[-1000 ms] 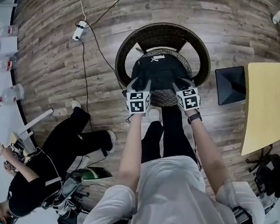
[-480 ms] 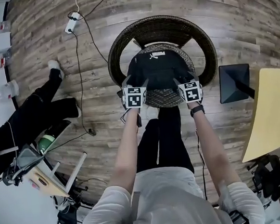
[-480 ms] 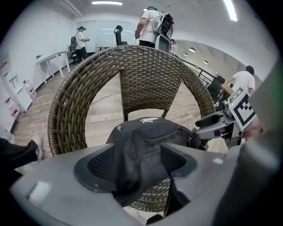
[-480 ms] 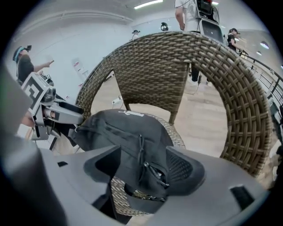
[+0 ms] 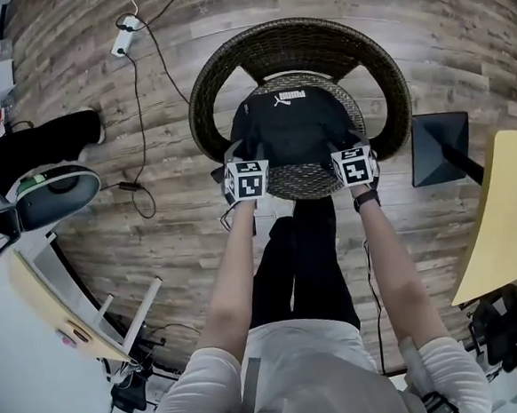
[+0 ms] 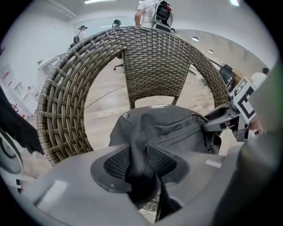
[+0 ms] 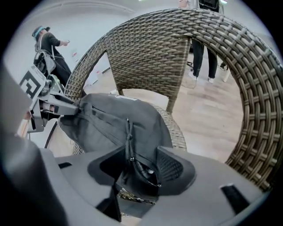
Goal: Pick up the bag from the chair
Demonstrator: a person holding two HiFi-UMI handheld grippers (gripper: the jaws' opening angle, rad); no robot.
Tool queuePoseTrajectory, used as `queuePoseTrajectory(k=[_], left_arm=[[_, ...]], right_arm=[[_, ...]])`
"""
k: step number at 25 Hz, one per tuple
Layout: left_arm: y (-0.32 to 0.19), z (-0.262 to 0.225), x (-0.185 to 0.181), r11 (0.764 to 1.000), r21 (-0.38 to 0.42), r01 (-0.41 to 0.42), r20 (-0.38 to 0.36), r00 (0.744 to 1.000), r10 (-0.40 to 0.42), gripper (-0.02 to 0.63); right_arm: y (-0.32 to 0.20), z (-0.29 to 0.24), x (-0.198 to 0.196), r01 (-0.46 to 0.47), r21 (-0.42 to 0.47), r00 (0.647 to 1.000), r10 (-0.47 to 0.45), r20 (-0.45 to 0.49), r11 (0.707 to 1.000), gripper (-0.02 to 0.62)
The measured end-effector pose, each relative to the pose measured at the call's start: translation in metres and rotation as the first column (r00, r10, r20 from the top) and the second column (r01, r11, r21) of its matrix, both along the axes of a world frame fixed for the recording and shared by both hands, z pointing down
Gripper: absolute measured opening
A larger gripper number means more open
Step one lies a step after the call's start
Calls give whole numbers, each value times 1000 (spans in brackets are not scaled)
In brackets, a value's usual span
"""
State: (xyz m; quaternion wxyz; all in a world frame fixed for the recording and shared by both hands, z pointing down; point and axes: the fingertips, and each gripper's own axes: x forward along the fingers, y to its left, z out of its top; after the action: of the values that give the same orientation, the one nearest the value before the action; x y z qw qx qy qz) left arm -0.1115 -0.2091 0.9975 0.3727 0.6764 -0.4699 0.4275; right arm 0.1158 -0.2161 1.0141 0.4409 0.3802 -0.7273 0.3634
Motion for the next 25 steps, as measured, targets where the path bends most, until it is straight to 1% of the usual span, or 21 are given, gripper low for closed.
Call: queuePoseTrajectory(k=[5, 7, 10, 14, 18, 20, 25], left_arm=[[-4, 4, 0, 999, 9, 37, -3, 999, -37, 86], [-3, 4, 3, 999, 2, 38, -12, 999, -37, 69], [-1, 3, 1, 999, -9, 45, -25, 999, -45, 52], [1, -7, 1, 998, 5, 58, -30, 998, -58, 44], [-1, -22, 4, 992, 1, 130, -61, 990, -130, 40], [0, -30, 4, 988, 7, 151, -71, 986, -150, 38], [8, -50, 4, 989, 16, 146, -79, 986, -145, 38]], right_arm=[[1, 5, -3, 8, -35, 1000, -8, 9, 999, 171], [3, 4, -2, 0, -47, 1000, 0, 18, 999, 141], [4, 2, -5, -20, -62, 999, 22, 30, 998, 119], [9, -5, -7, -46, -73, 998, 50, 47, 996, 110], [9, -19, -5, -73, -66, 996, 77, 50, 995, 106], [9, -28, -6, -87, -57, 994, 90, 56, 995, 104], [16, -53, -5, -102, -46, 993, 105, 56, 994, 103]])
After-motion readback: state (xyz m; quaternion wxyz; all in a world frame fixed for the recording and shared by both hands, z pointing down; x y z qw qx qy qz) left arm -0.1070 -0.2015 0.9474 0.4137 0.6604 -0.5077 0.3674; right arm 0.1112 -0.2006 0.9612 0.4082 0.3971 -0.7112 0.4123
